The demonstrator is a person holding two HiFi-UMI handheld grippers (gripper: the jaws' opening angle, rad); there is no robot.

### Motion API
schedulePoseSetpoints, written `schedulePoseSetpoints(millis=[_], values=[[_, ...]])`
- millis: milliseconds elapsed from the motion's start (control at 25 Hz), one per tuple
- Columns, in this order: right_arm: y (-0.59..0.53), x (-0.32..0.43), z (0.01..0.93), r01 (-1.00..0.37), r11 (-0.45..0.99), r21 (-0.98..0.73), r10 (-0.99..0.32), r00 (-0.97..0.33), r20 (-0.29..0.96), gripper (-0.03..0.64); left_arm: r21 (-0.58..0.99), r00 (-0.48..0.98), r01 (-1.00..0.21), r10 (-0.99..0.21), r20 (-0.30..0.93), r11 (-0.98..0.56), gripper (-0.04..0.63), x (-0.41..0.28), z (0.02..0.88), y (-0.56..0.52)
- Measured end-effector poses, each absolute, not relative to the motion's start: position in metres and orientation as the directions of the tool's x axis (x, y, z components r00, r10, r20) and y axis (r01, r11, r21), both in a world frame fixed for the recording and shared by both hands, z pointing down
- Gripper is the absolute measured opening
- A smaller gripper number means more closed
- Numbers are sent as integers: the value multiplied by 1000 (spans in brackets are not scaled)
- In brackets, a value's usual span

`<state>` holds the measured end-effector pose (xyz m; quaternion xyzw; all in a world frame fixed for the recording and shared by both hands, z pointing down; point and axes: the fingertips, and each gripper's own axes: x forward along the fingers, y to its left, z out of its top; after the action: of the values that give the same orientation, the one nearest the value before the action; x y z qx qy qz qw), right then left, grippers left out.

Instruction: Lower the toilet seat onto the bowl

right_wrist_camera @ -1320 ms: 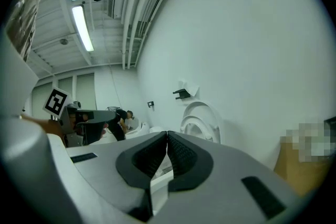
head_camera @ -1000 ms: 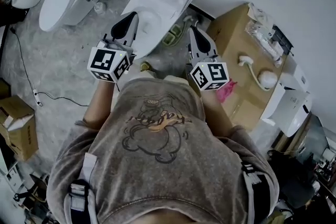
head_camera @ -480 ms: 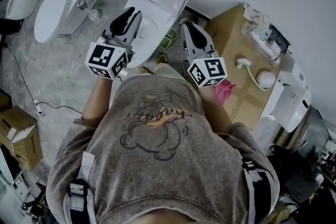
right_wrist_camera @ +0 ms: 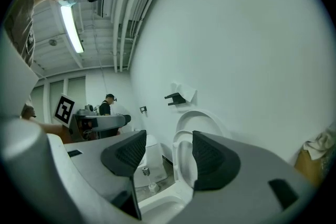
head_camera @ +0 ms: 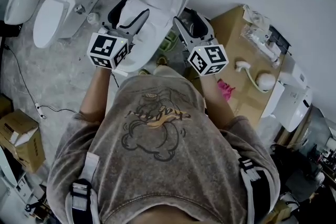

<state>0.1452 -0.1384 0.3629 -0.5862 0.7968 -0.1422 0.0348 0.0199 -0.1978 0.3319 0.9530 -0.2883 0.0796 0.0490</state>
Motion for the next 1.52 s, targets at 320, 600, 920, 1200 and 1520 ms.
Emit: schedulePoseSetpoints(millis=[320, 600, 920, 1200, 1520], values=[[-200, 162, 389, -930, 293, -222, -924, -334, 183, 270, -18, 843, -501, -493, 213, -865, 314, 58, 352, -267], [-273, 174, 434, -929, 312, -197, -894, -358, 269, 270, -116, 828, -429, -441, 346, -896, 316, 106, 408, -331], [-322, 184, 484, -934, 317, -167, -864, -357, 355, 270, -198, 788, -375, -424, 446, -906, 324, 131, 457, -388], [-338, 180, 502, -921, 343, -186, -829, -390, 401, 268, -217, 780, -305, -374, 501, -927, 324, 142, 475, -398], [-331, 174, 498, -918, 345, -196, -828, -396, 398, 268, -195, 785, -285, -345, 514, -939, 324, 141, 482, -388]])
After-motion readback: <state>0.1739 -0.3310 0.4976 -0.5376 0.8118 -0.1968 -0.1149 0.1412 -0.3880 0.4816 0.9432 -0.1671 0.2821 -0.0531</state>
